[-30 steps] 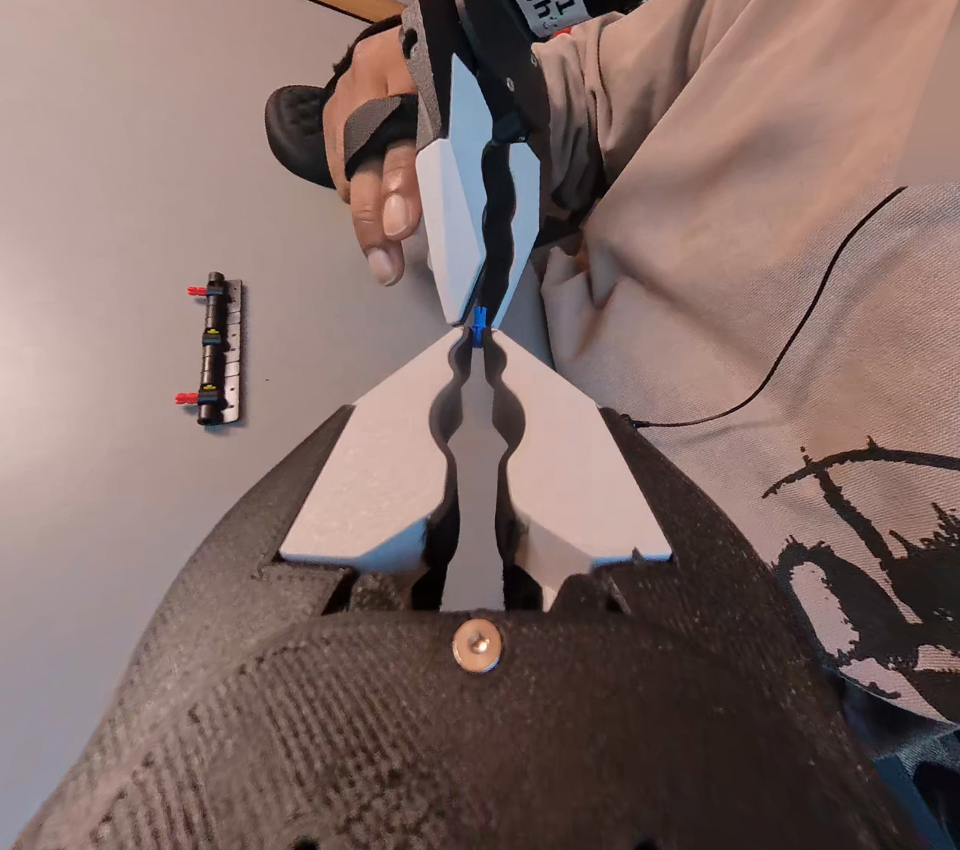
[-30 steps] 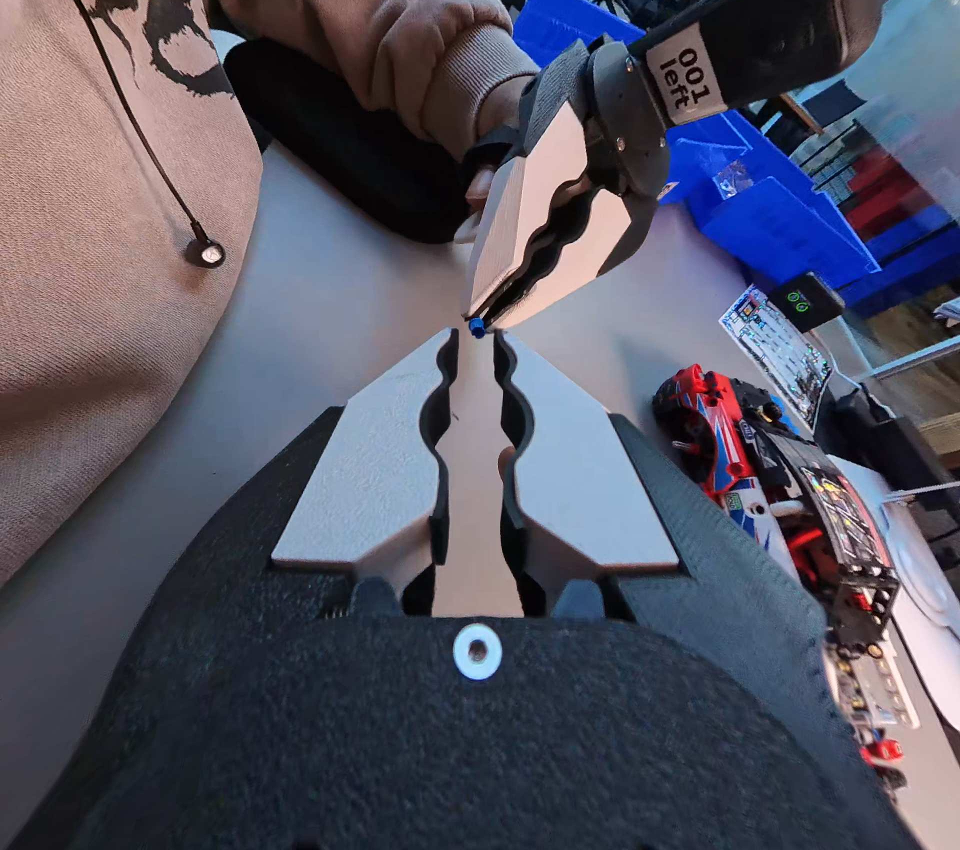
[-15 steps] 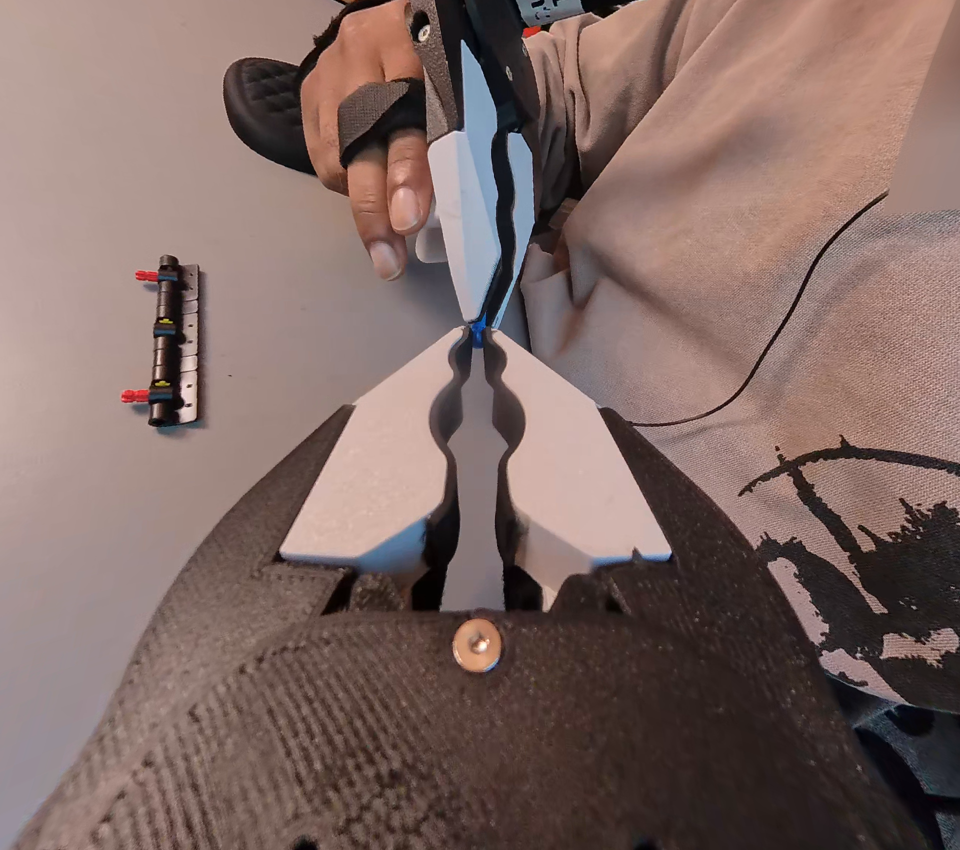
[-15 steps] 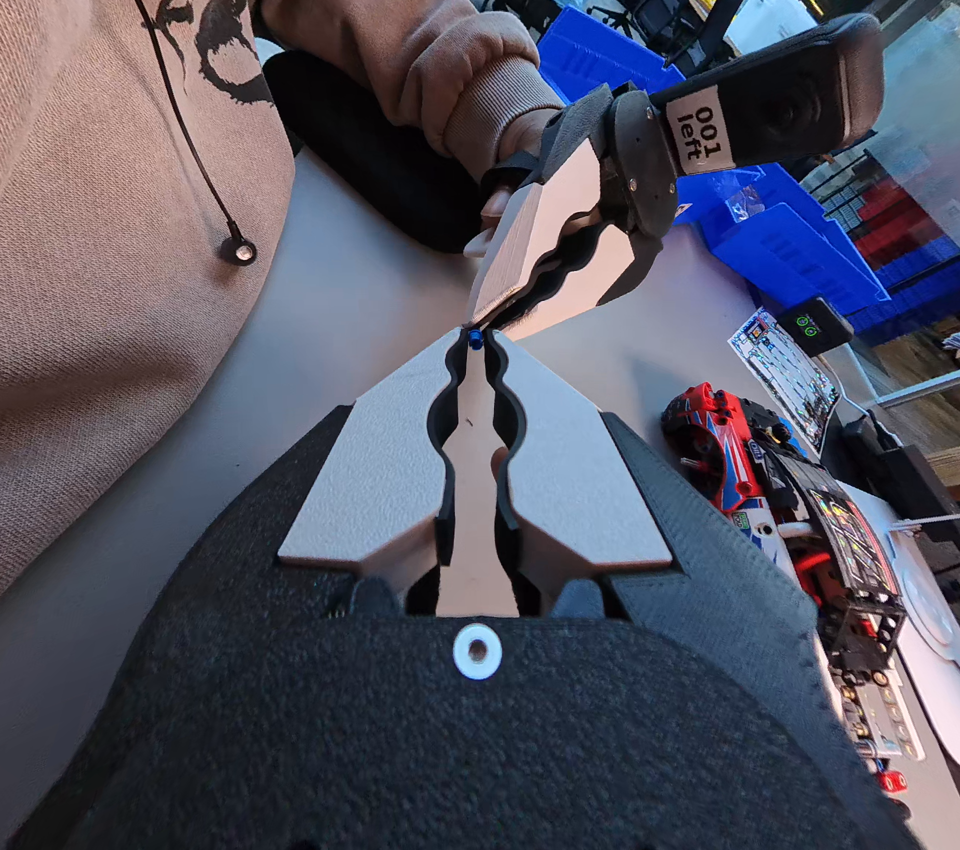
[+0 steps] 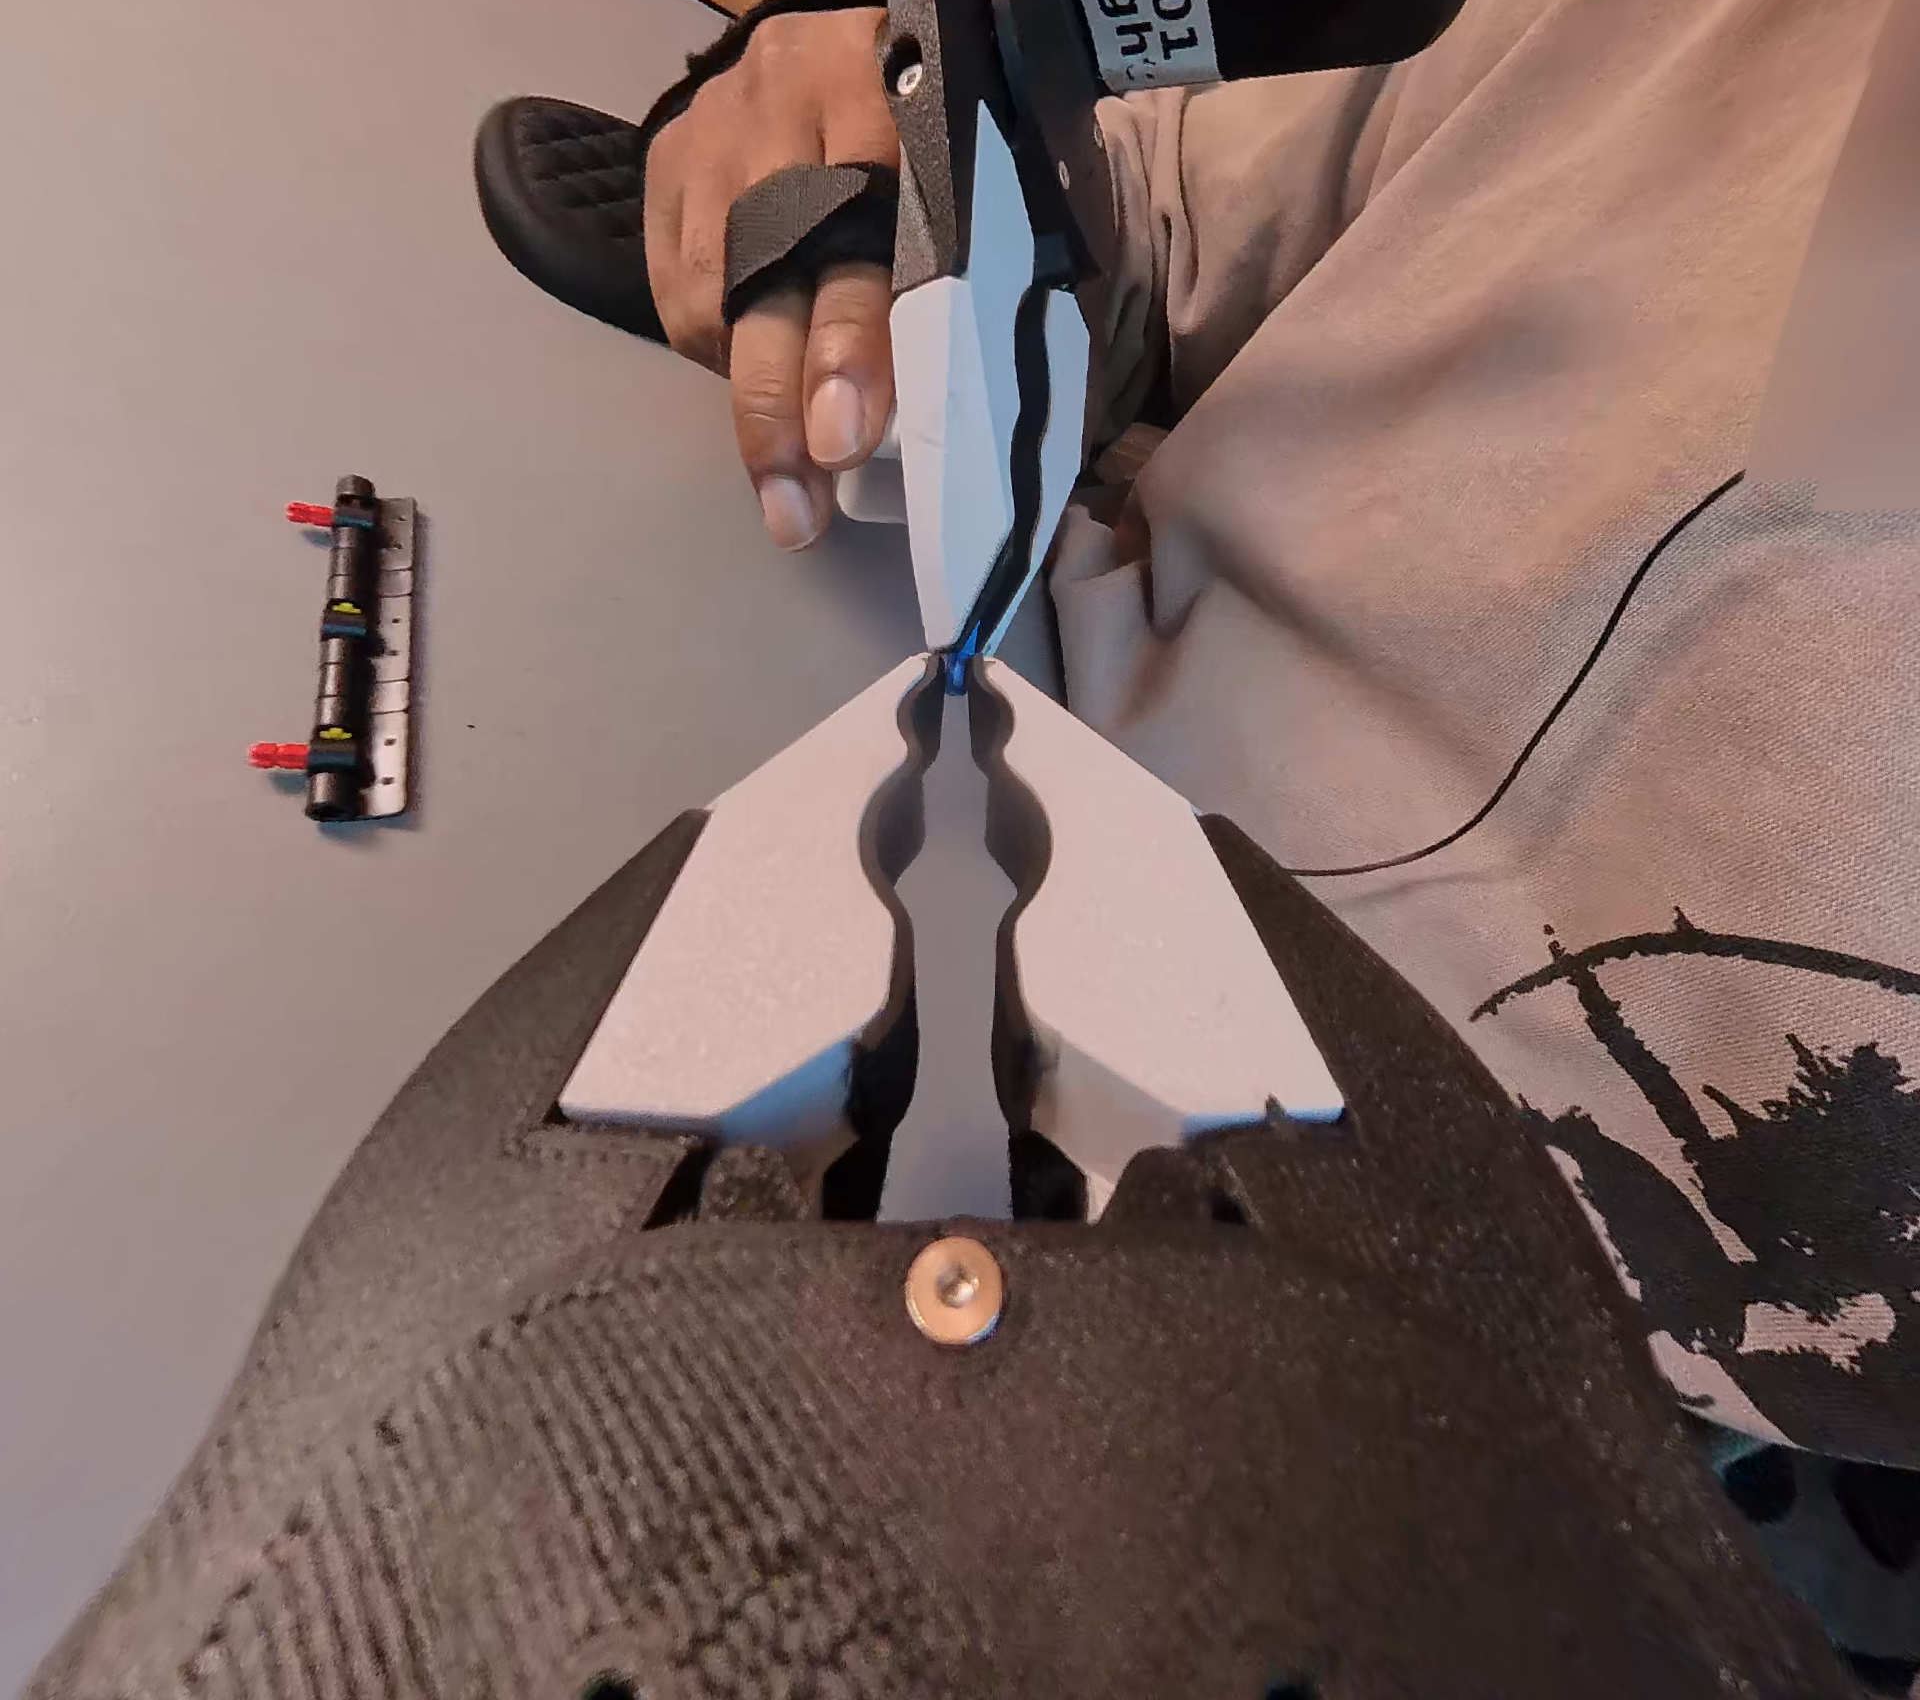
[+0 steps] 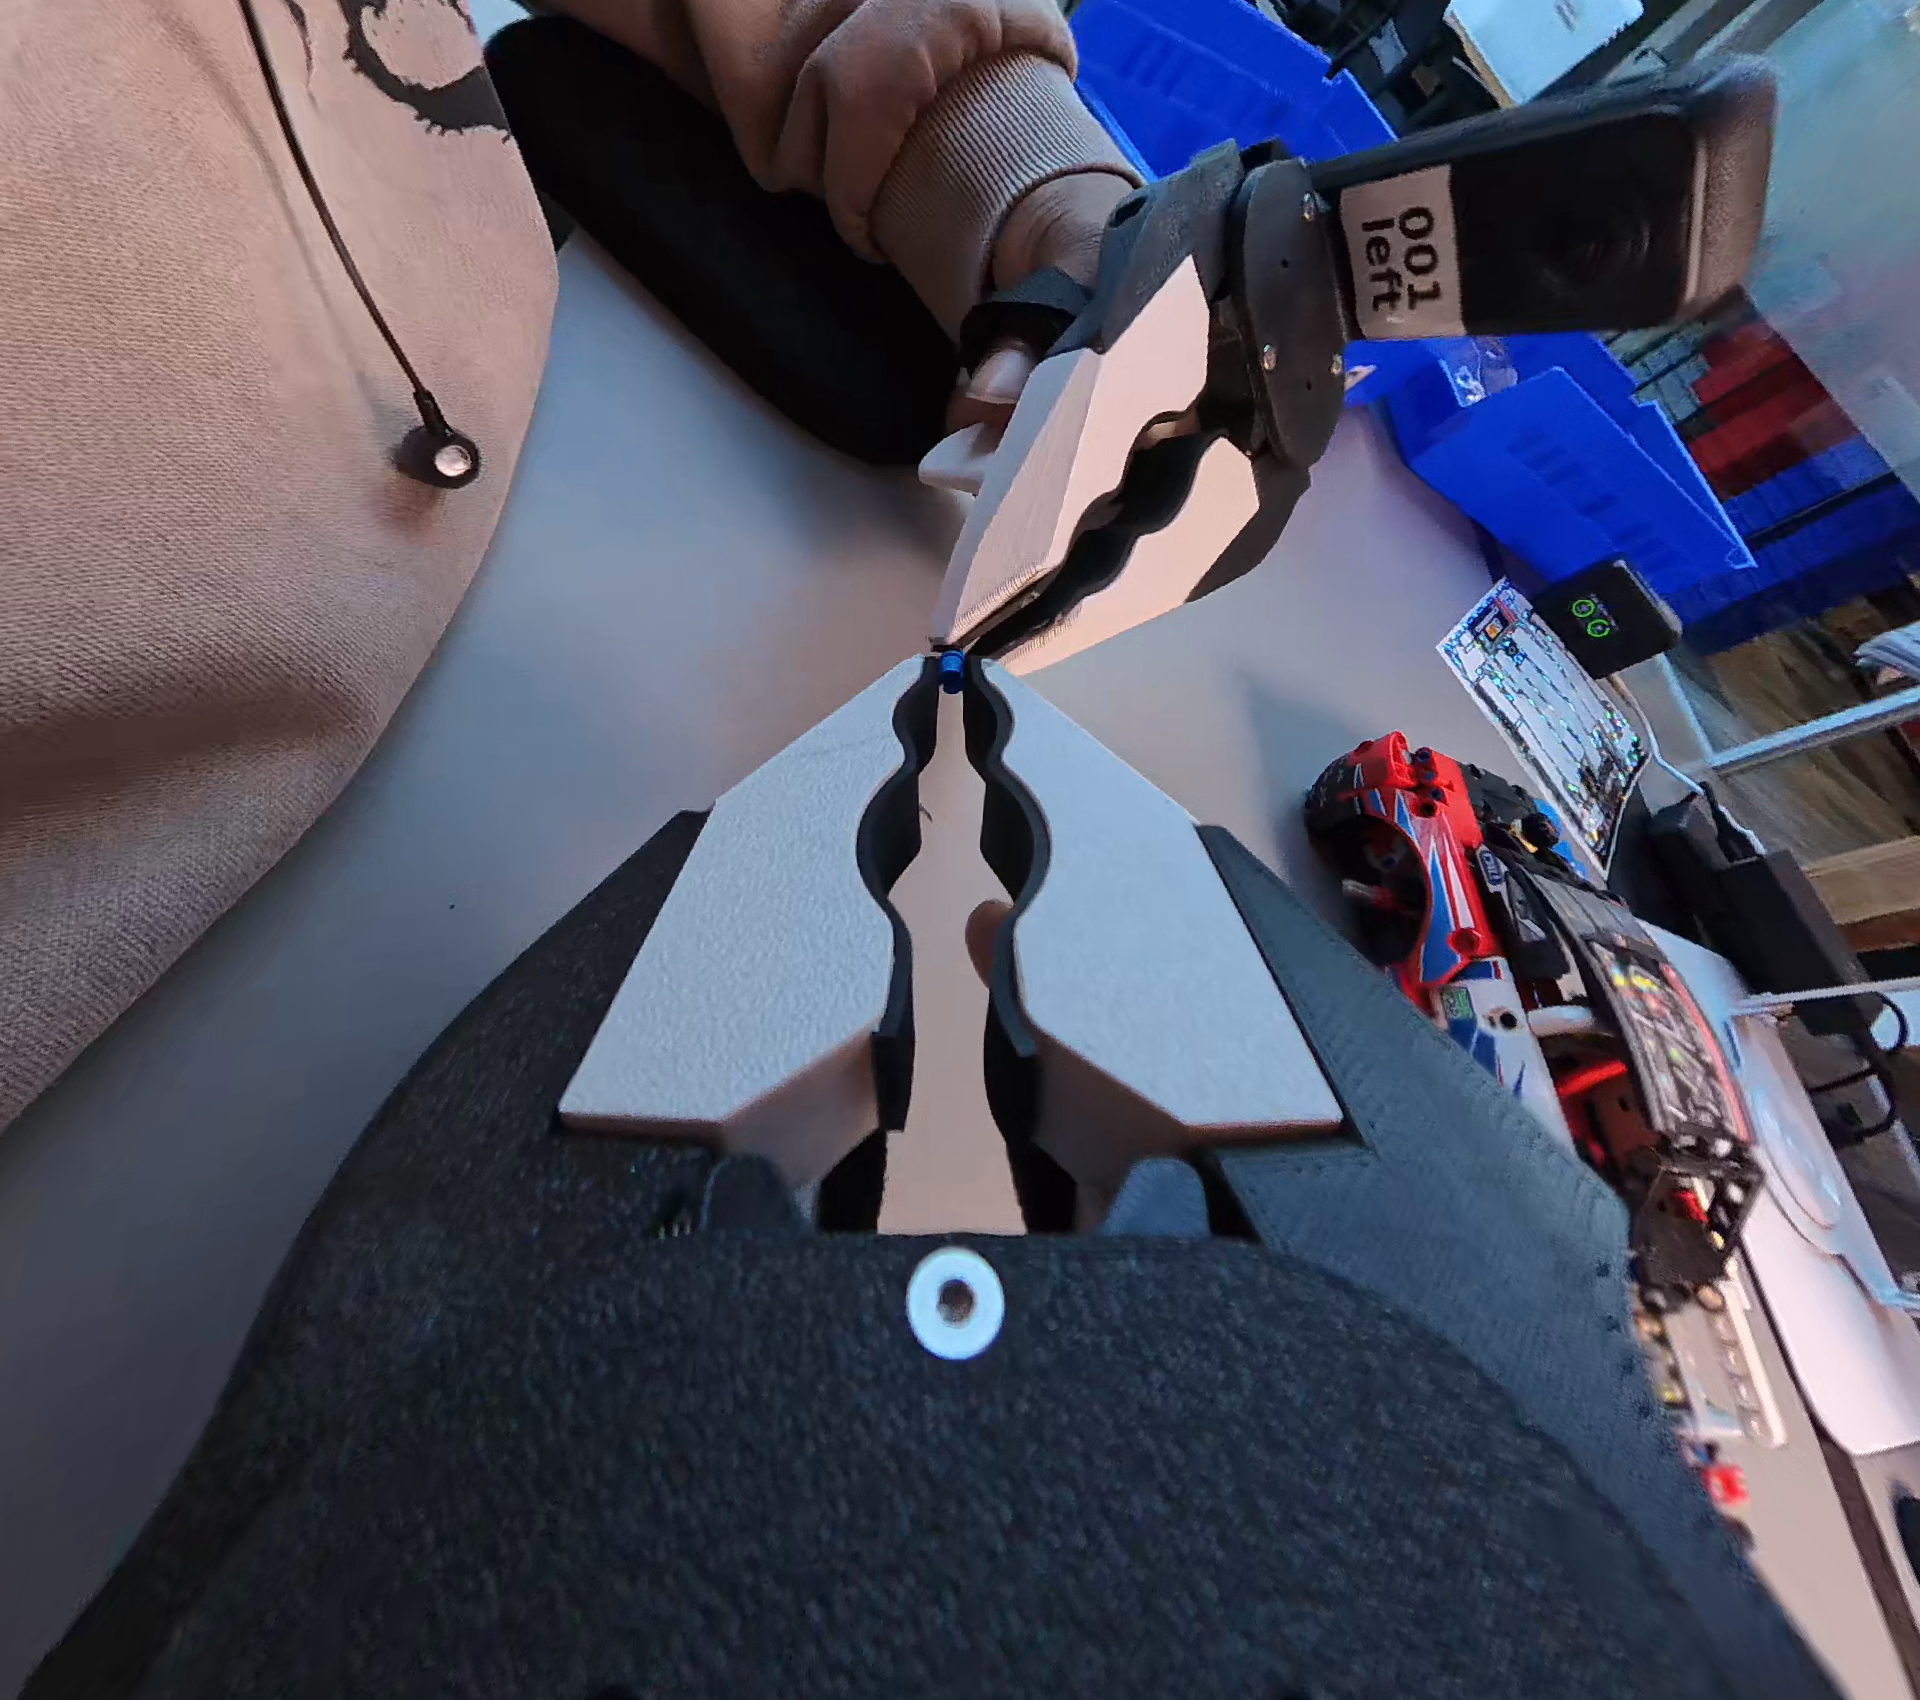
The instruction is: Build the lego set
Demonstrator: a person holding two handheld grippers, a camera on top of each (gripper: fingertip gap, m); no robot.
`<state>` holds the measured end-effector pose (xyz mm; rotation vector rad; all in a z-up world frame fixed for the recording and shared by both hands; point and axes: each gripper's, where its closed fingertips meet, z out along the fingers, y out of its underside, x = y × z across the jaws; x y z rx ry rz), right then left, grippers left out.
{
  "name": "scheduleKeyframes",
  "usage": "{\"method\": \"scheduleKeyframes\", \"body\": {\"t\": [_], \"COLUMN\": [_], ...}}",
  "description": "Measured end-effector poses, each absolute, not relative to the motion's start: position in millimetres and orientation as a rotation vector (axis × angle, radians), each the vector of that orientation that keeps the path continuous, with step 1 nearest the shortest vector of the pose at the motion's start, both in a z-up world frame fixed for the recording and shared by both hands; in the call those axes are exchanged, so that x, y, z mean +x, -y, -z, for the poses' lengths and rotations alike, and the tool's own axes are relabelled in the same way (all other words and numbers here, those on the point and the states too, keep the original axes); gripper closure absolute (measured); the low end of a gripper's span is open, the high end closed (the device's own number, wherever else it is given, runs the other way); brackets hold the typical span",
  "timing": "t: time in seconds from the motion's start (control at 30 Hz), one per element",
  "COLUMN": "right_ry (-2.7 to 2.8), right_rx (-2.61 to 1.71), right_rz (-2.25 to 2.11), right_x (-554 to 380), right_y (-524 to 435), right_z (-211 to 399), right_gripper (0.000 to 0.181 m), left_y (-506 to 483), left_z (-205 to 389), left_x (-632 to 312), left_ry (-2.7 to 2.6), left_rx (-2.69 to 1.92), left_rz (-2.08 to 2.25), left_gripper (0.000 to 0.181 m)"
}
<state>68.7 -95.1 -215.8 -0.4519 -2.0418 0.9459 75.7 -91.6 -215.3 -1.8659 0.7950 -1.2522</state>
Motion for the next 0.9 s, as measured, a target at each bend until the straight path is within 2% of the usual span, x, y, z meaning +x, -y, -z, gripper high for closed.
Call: {"method": "scheduleKeyframes", "body": {"t": [0.03, 0.17, 0.33, 0.63, 0.9], "right_ry": [2.043, 2.014, 2.056, 2.225, 2.262], "right_rx": [-0.488, -0.687, -0.923, -1.006, -0.991], "right_rz": [-0.961, -0.967, -0.822, -0.840, -0.732], "right_x": [68.2, 65.5, 63.4, 63.2, 63.7], "right_y": [91.1, 47.4, -20.5, -22.6, -20.9], "right_z": [215.9, 213.8, 232.7, 266.2, 282.1], "right_gripper": [0.179, 0.179, 0.179, 0.179, 0.178], "left_y": [86.8, 47.9, 13.9, 3.9, 2.3], "left_z": [214.3, 227.0, 263.3, 285.1, 282.2], "left_x": [72.4, 34.4, 2.7, 17.1, 18.3], "left_ry": [-0.768, -0.567, -0.519, -0.699, -0.611], "left_rx": [-1.862, -1.964, -2.171, -2.255, -2.256], "left_rz": [1.227, 0.949, 0.617, 0.357, 0.482], "left_gripper": [0.180, 0.162, 0.155, 0.161, 0.165]}}
